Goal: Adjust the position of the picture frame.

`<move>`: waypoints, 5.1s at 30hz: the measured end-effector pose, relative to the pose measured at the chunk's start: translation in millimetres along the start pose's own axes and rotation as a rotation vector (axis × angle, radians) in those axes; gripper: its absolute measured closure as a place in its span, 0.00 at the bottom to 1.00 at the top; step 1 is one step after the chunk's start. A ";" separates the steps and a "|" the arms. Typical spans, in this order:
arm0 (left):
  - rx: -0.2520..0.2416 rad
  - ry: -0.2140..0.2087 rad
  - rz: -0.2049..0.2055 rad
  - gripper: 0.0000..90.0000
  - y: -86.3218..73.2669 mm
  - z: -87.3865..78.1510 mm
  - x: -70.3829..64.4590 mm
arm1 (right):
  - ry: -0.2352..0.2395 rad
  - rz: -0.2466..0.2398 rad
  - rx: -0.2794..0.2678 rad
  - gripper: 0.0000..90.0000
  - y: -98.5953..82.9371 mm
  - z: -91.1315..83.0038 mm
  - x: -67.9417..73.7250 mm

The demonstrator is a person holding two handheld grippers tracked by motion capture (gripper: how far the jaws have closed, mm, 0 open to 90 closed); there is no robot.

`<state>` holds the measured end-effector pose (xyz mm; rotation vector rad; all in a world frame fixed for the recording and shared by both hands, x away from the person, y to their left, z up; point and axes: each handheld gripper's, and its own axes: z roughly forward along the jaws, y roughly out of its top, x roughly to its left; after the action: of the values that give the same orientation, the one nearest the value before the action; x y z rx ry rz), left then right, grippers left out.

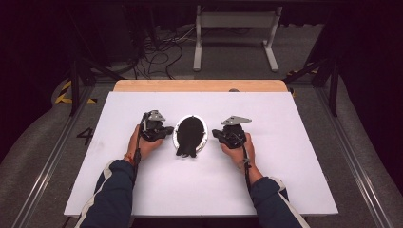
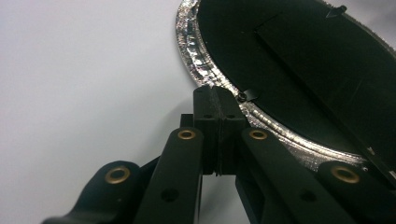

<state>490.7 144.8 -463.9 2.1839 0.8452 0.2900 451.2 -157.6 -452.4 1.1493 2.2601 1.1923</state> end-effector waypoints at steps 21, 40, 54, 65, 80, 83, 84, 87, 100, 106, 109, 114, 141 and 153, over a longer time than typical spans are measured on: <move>0.010 -0.055 0.052 1.00 15.3 15.7 -20.1 | -0.052 0.051 0.068 1.00 1.2 11.0 -25.7; 0.017 -0.123 0.103 1.00 27.6 30.3 -50.3 | -0.058 0.078 0.071 1.00 -18.0 -18.4 -44.4; 0.021 -0.144 0.107 1.00 21.7 23.9 -47.3 | -0.033 0.035 0.084 1.00 -22.1 -23.5 -31.9; 0.032 -0.181 0.205 0.95 2.6 1.9 -80.9 | 0.034 -0.062 0.102 1.00 -41.0 -46.5 0.9; 0.038 -0.229 0.256 0.94 -5.2 -0.2 -107.4 | 0.131 -0.097 0.100 1.00 -45.7 -54.9 25.1; 0.040 -0.237 0.253 0.95 -5.4 -0.5 -106.3 | 0.148 -0.081 0.098 1.00 -44.5 -57.1 26.9; 0.039 -0.237 0.245 0.95 -5.8 -0.8 -105.8 | 0.147 -0.085 0.098 1.00 -44.5 -57.2 27.8; 0.044 -0.244 0.246 0.96 -6.4 -2.1 -103.8 | 0.153 -0.068 0.090 1.00 -45.9 -56.1 29.3; 0.006 -0.219 0.249 0.93 -7.5 -11.6 -102.1 | 0.131 -0.125 0.099 1.00 -44.9 -57.1 35.5; -0.097 -0.174 0.246 0.87 -18.8 -45.7 -92.6 | 0.131 -0.135 0.082 0.97 -42.9 -67.8 31.1; -0.129 -0.149 0.216 0.78 -32.4 -60.7 -83.3 | 0.142 -0.152 0.072 0.93 -43.1 -76.8 28.9; -0.152 -0.077 0.160 0.58 -58.2 -81.2 -68.7 | 0.137 -0.172 0.061 0.84 -44.3 -89.8 23.2; -0.145 0.087 0.101 0.17 -130.4 -139.9 -55.9 | 0.176 -0.245 0.130 0.69 -42.6 -82.5 34.3; -0.142 0.106 0.103 0.16 -132.3 -141.9 -60.8 | 0.179 -0.288 0.185 0.69 -41.8 -73.4 44.1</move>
<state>317.9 251.7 -459.6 2.0966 0.7467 0.5057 358.5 -175.3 -439.5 0.7641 2.6080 1.0250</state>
